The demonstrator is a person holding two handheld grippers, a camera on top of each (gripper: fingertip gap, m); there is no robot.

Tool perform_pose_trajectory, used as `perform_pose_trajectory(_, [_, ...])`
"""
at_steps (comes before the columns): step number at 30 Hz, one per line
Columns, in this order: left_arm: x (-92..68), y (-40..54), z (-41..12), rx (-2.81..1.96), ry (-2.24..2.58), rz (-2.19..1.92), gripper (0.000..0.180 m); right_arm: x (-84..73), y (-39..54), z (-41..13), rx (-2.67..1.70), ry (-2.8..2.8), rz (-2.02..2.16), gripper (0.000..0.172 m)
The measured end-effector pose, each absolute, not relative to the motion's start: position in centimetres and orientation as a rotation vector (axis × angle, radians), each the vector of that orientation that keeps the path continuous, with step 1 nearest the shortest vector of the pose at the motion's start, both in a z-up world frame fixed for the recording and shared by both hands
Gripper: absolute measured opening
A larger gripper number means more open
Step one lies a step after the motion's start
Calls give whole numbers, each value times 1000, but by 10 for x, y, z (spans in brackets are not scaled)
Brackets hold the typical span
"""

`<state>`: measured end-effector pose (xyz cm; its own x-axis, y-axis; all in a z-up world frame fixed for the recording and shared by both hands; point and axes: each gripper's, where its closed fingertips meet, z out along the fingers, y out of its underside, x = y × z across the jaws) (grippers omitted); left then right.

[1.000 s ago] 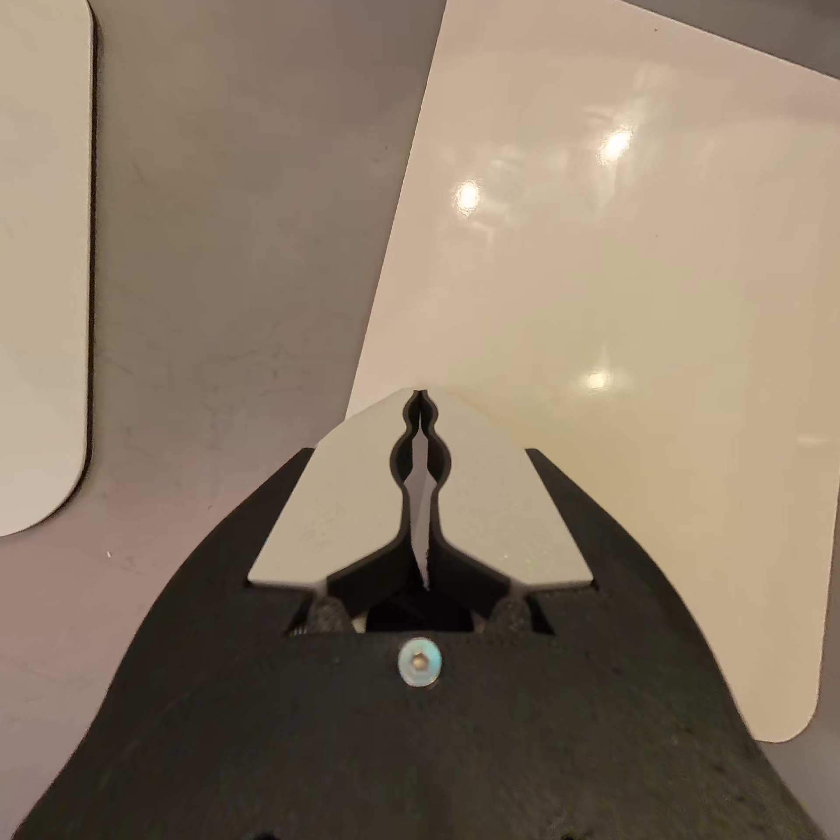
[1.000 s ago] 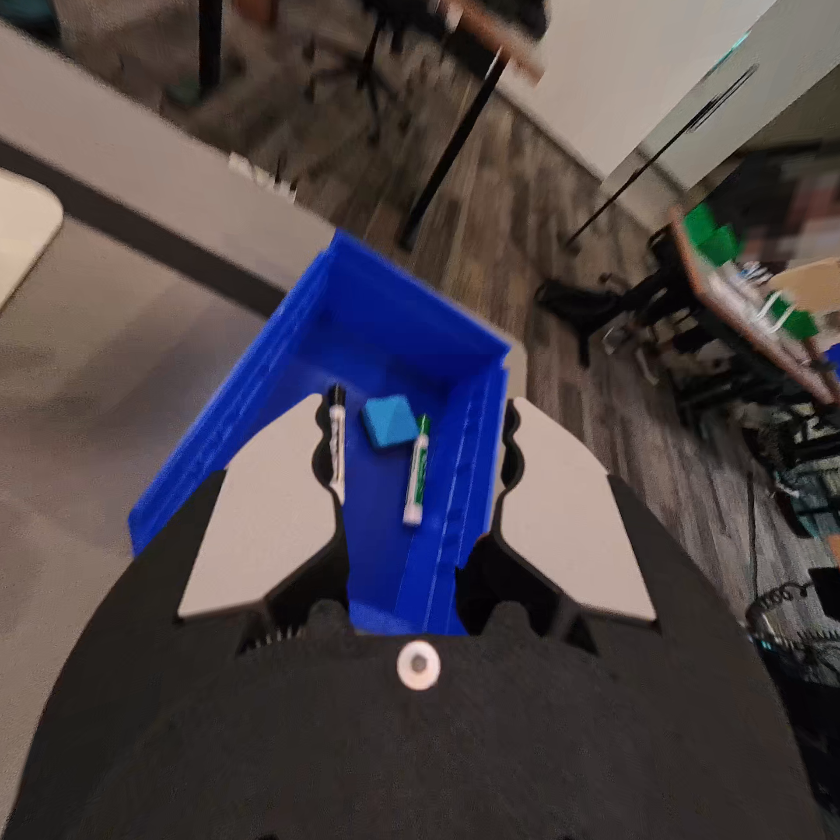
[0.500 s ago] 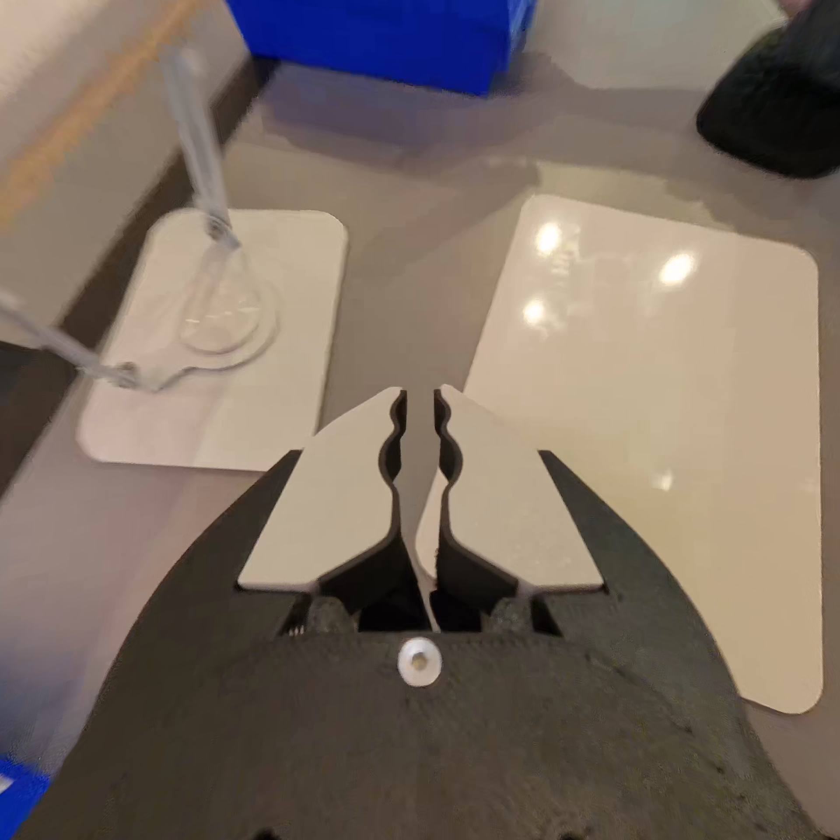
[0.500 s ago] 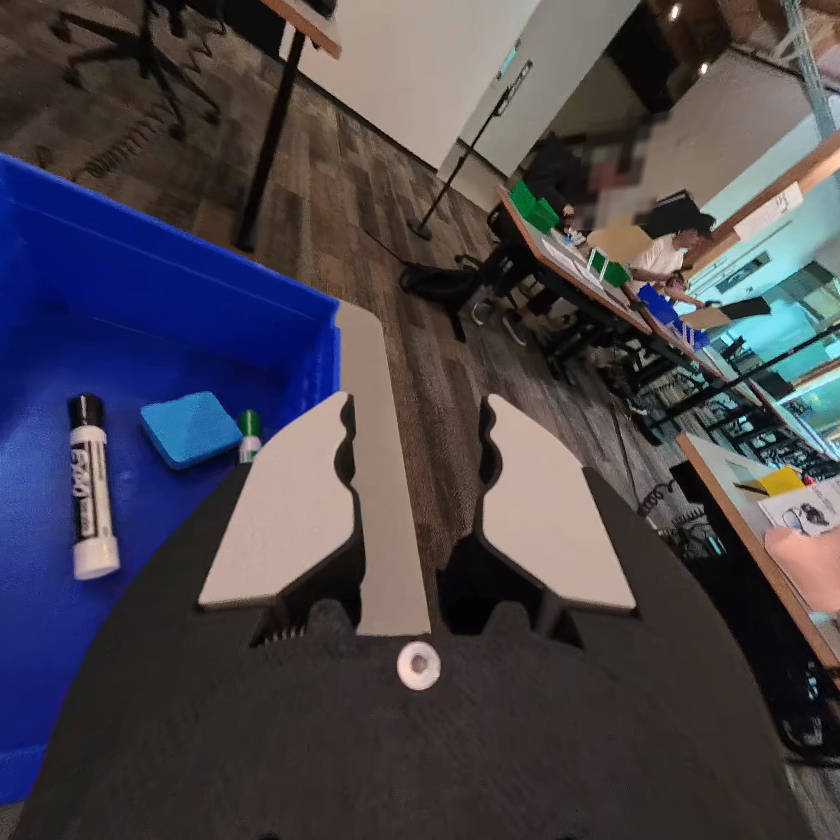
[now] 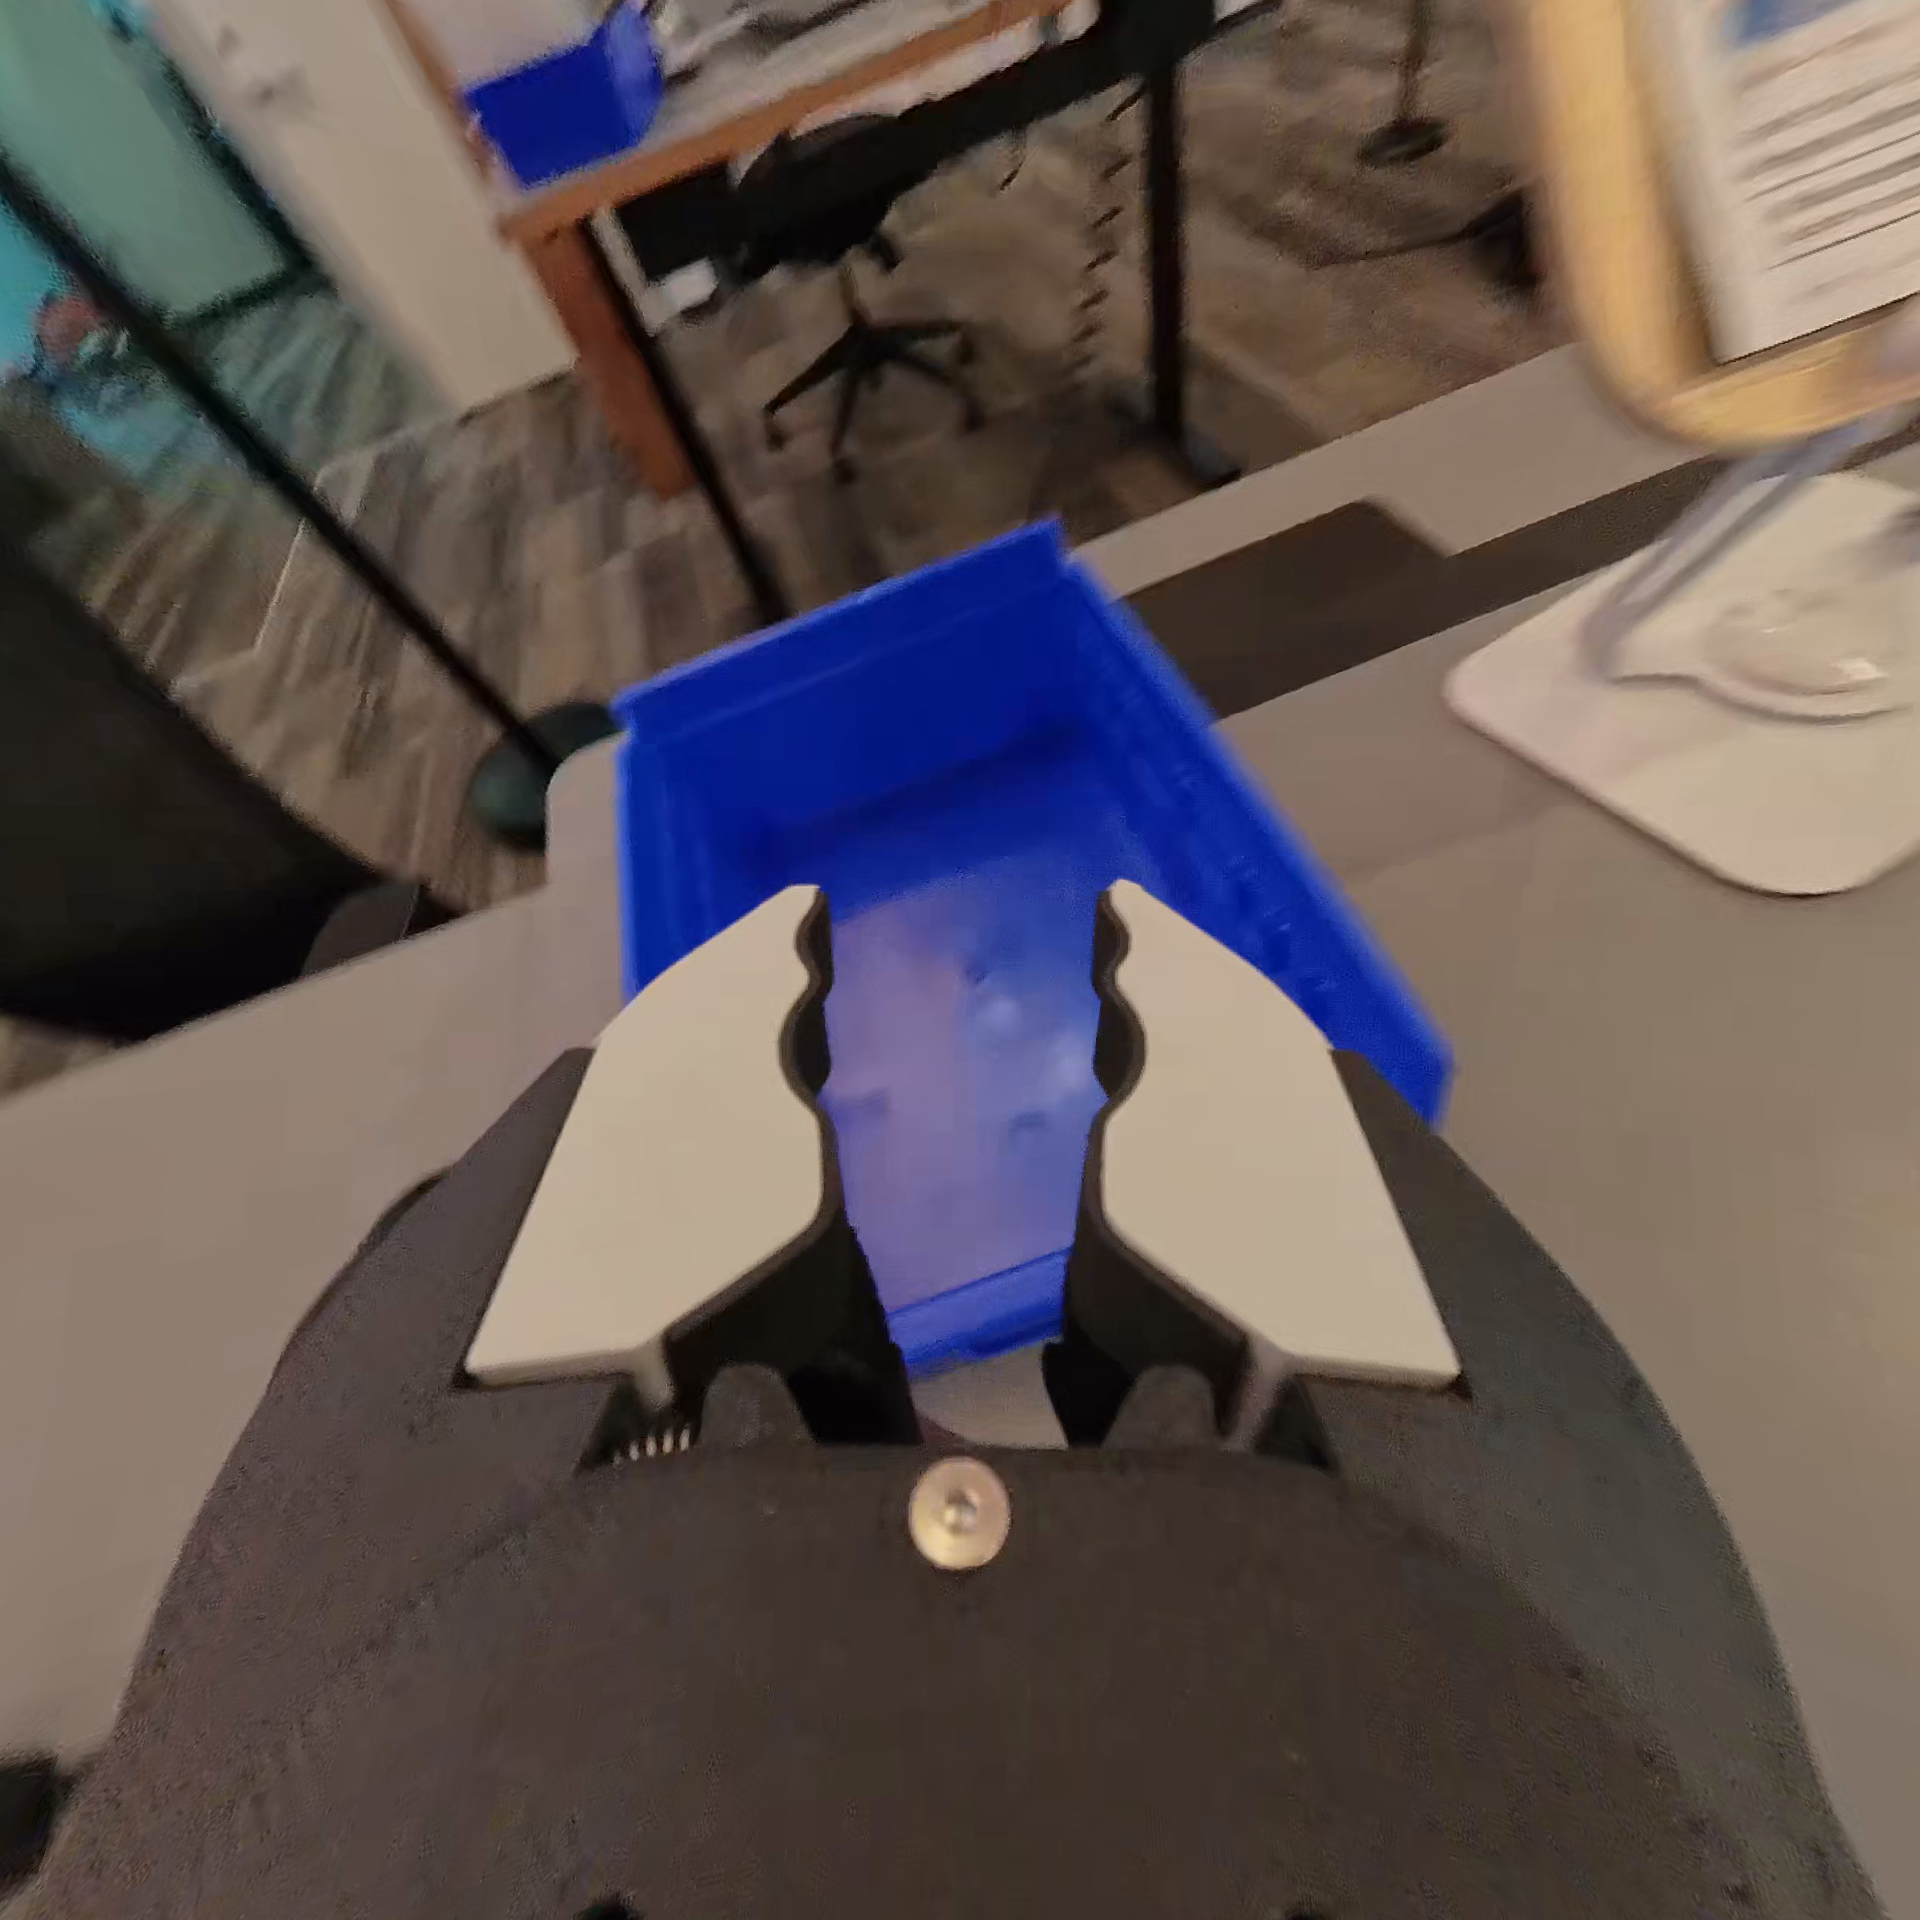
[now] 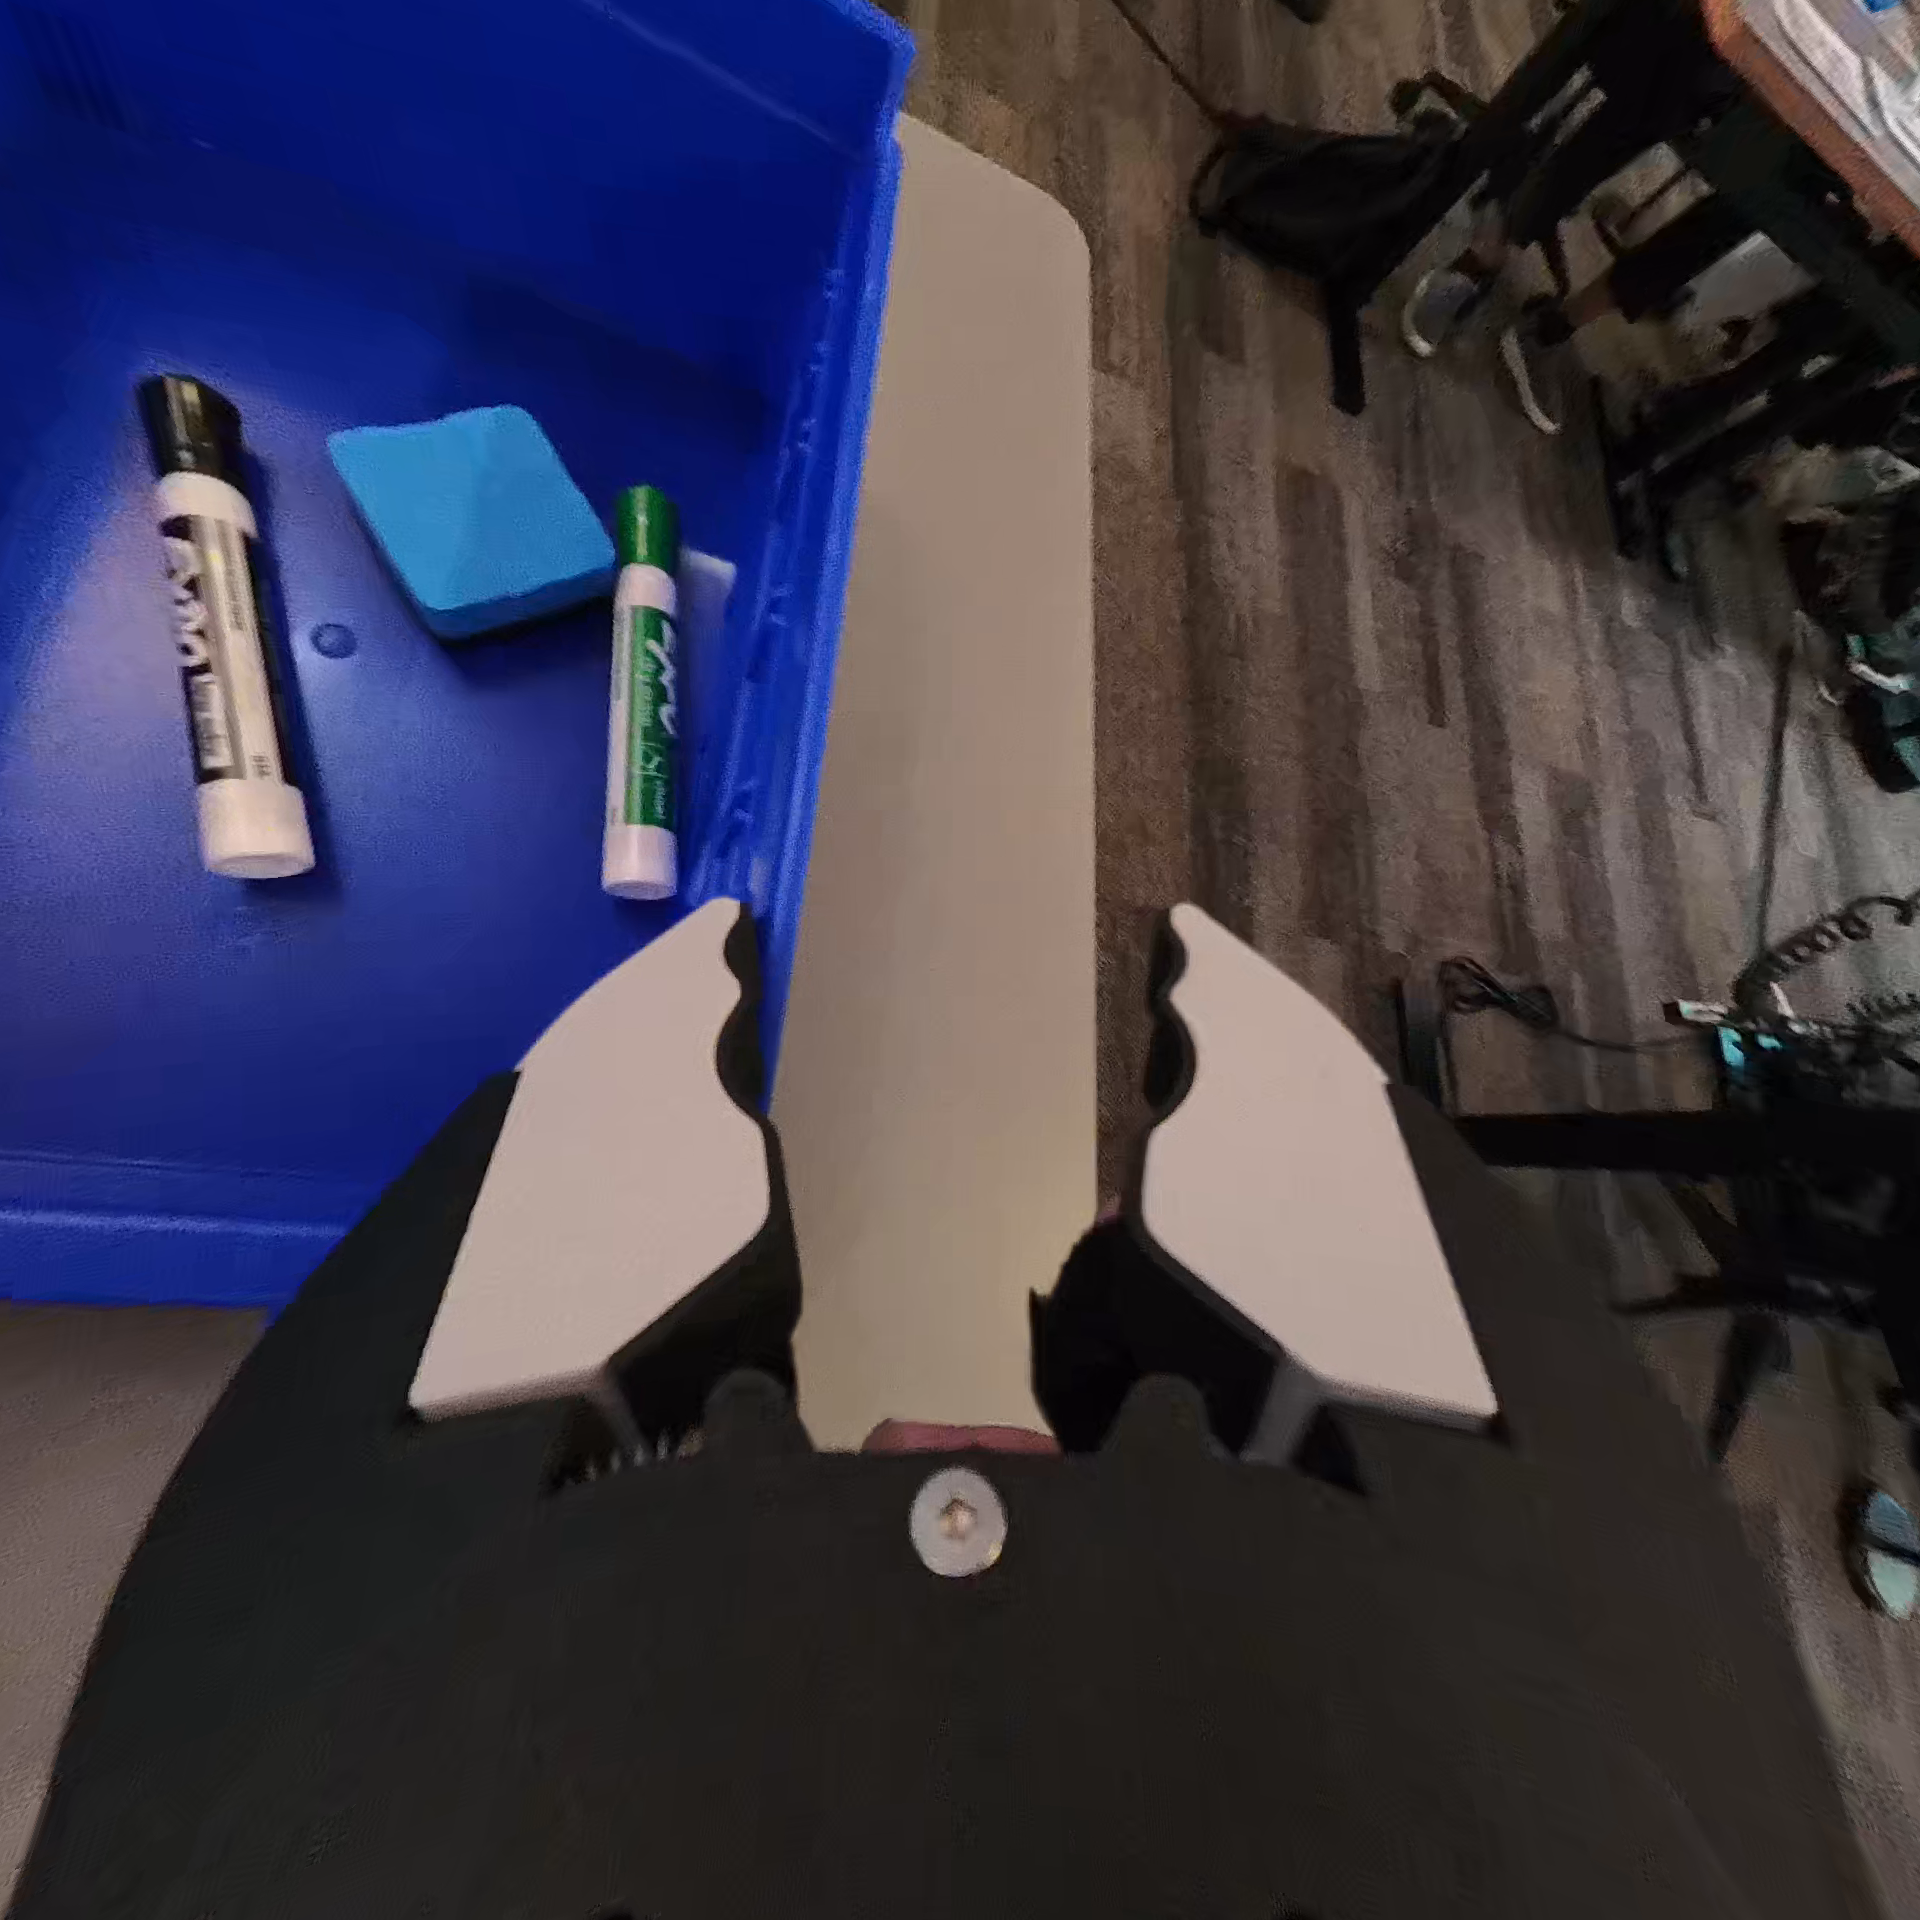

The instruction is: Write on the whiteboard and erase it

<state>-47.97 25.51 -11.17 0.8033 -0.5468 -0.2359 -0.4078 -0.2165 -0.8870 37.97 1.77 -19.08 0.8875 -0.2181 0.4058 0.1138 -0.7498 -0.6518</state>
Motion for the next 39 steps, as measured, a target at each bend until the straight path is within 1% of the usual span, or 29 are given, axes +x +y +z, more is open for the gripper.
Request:
perform_pose_trajectory(1, [-495, 263, -123, -1890, 682, -139, 52, 377, 19, -192, -2333, 68, -580, 67])
perform_pose_trajectory(3, [-516, 276, -147, -1981, 600, -167, 53, 377, 18, -193, -2340, 92, -545, 66])
perform_pose_trajectory(6, [-542, 296, -180, -2062, 516, -117, 63, 370, 19, -195, -2338, 101, -465, 63])
perform_pose_trajectory(8, [-546, 303, -199, -2120, 467, -207, 67, 366, 20, -196, -2327, 94, -431, 63])
perform_pose_trajectory(10, [-545, 302, -212, -2171, 460, -266, 59, 359, 18, -196, -2329, 81, -386, 68])
perform_pose_trajectory(12, [-546, 302, -209, -2162, 443, -270, 58, 353, 18, -196, -2316, 61, -364, 74])
perform_pose_trajectory(14, [-553, 305, -202, -2133, 415, -219, 58, 357, 17, -186, -2258, 80, -431, 68])
perform_pose_trajectory(16, [-561, 307, -198, -2123, 385, -187, 60, 345, 20, -192, -2283, 62, -348, 67])
perform_pose_trajectory(18, [-567, 310, -187, -2060, 343, -187, 52, 343, 20, -206, -2347, 25, -371, 73])
perform_pose_trajectory(21, [-584, 311, -178, -2020, 281, -128, 62, 341, 21, -221, -2389, 4, -392, 72])
perform_pose_trajectory(24, [-600, 313, -194, -2107, 276, -10, 71, 339, 22, -235, -2424, -1, -401, 63])
perform_pose_trajectory(26, [-597, 313, -216, -2215, 294, -58, 65, 338, 22, -245, -2454, -30, -422, 56])
perform_pose_trajectory(28, [-588, 312, -237, -2298, 332, -132, 50, 336, 24, -251, -2462, -41, -426, 48])
perform_pose_trajectory(29, [-583, 311, -246, -2329, 348, -162, 47, 340, 25, -251, -2451, -30, -460, 40])
perform_pose_trajectory(31, [-576, 309, -262, -2390, 353, -229, 39, 340, 26, -250, -2433, -13, -455, 37])
perform_pose_trajectory(32, [-573, 310, -263, -2383, 338, -280, 27, 340, 27, -249, -2423, 5, -440, 34])
perform_pose_trajectory(33, [-570, 311, -260, -2362, 321, -331, 20, 340, 28, -249, -2412, 24, -421, 31])
perform_pose_trajectory(35, [-571, 313, -261, -2356, 300, -375, 15, 339, 30, -247, -2388, 49, -376, 25])
perform_pose_trajectory(36, [-572, 314, -260, -2353, 289, -388, 9, 338, 32, -246, -2367, 52, -357, 21])
perform_pose_trajectory(39, [-574, 315, -261, -2360, 319, -370, 5, 337, 36, -243, -2306, 98, -274, 12])
